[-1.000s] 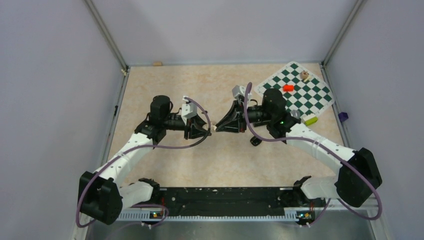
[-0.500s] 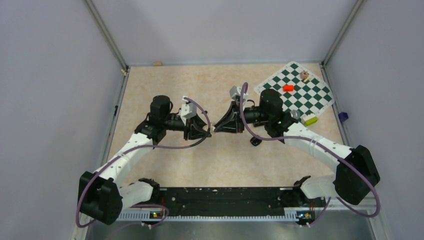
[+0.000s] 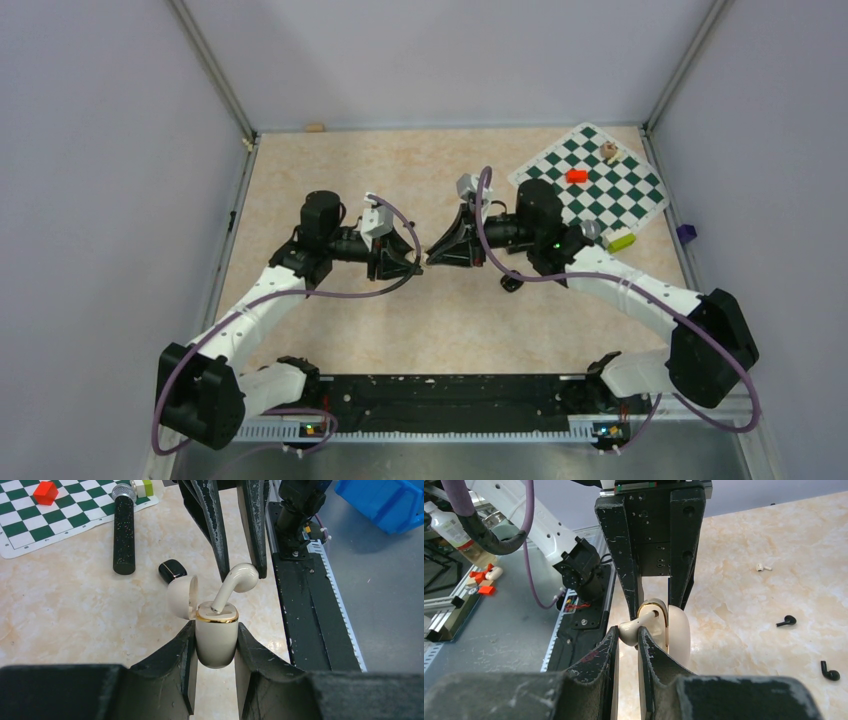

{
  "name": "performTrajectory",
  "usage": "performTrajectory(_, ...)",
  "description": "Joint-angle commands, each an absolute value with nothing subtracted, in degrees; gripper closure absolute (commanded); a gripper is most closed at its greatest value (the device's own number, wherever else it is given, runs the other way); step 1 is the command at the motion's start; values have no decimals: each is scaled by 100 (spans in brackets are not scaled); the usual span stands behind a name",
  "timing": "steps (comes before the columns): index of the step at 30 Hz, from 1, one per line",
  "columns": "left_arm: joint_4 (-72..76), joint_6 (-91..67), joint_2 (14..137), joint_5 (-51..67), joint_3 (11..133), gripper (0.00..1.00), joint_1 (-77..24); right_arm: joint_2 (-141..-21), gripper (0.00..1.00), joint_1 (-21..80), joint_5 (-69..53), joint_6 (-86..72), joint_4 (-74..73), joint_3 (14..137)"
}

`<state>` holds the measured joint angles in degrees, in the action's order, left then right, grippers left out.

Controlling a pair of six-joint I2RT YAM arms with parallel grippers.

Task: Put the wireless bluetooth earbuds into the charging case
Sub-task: Place the earbud in the charging case.

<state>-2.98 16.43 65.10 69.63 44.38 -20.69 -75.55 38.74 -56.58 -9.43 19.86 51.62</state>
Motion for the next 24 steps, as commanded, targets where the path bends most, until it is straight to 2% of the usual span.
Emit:
performTrajectory(1,-45,1624,6350,7132,4426,100,-2078,-7621,94,3986,-5639,-885,2099,5294)
performTrajectory(13,-47,1602,6294,7179,4432,100,-2080,-7725,94,4073,-5428,-824,2055,5300)
performTrajectory(24,-140,1624,6254,7350,4483,100,-2072,-7707,90,4100,-4919,-1509,2468,5316)
